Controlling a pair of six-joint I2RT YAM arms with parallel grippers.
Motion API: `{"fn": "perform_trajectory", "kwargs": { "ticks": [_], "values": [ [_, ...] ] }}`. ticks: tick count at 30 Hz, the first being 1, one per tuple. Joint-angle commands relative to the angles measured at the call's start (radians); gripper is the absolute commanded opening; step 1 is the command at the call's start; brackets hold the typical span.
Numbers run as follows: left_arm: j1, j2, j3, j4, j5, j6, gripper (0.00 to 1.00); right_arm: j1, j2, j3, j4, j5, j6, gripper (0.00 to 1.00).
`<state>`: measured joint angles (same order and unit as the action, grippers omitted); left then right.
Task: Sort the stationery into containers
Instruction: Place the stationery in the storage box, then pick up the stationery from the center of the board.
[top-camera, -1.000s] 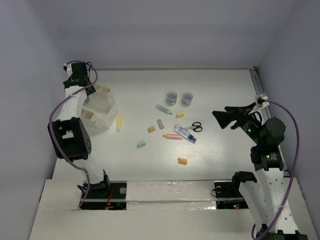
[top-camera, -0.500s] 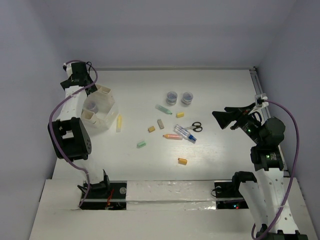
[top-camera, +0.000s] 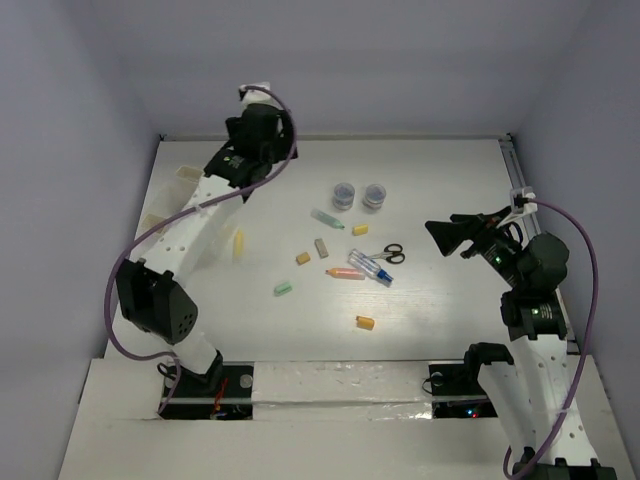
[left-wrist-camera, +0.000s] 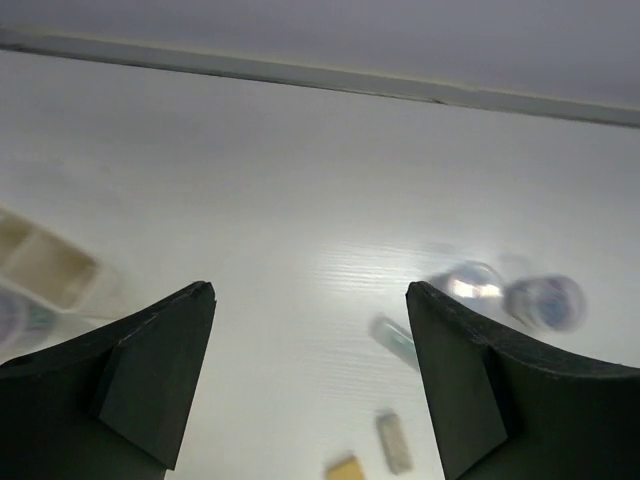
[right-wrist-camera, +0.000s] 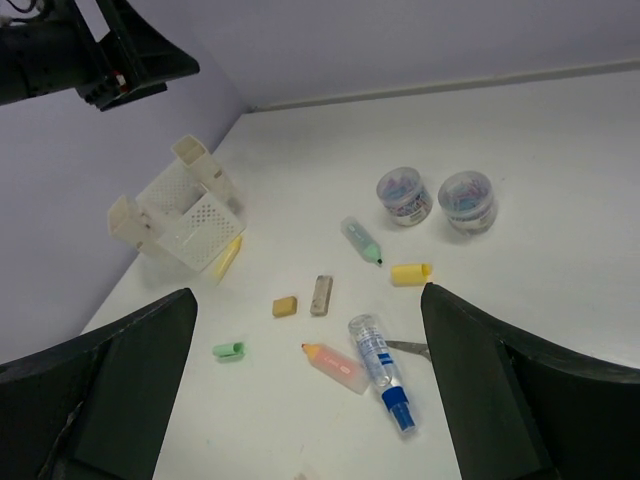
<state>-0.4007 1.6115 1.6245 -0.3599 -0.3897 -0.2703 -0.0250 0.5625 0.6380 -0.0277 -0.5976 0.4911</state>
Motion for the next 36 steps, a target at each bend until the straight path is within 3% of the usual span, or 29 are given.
{"fn": "perform_trajectory", "kwargs": {
  "ticks": [1,7,16,24,30,36],
  "values": [
    [-0.087,0.074,0.037,0.009,0.023,-0.032,0.76,-0.004,0.007,0.014,-0.008,0.024,-0.013,1.0],
    [-0.222,0.287,0.153,0.025,0.077,-0.053,0.76,-0.004,0.011,0.012,-0.011,0.024,-0.013,1.0],
    [-0.279,0.562,0.38,-0.043,0.149,-0.01,0.86,-0.004,0.013,0.014,-0.009,0.018,-0.014,1.0],
    [-0.279,0.634,0.416,-0.019,0.104,-0.026,0.86,-0.004,0.016,0.012,-0.006,0.013,-0.013,1.0],
    [-0.279,0.732,0.532,-0.074,0.101,-0.035,0.85,-0.004,0.014,0.014,-0.003,0.01,-0.011,1.0],
    [-0.25,0.76,0.509,-0.062,0.098,-0.053,0.84,-0.004,0.016,0.014,-0.005,0.005,-0.011,1.0]
  ]
}}
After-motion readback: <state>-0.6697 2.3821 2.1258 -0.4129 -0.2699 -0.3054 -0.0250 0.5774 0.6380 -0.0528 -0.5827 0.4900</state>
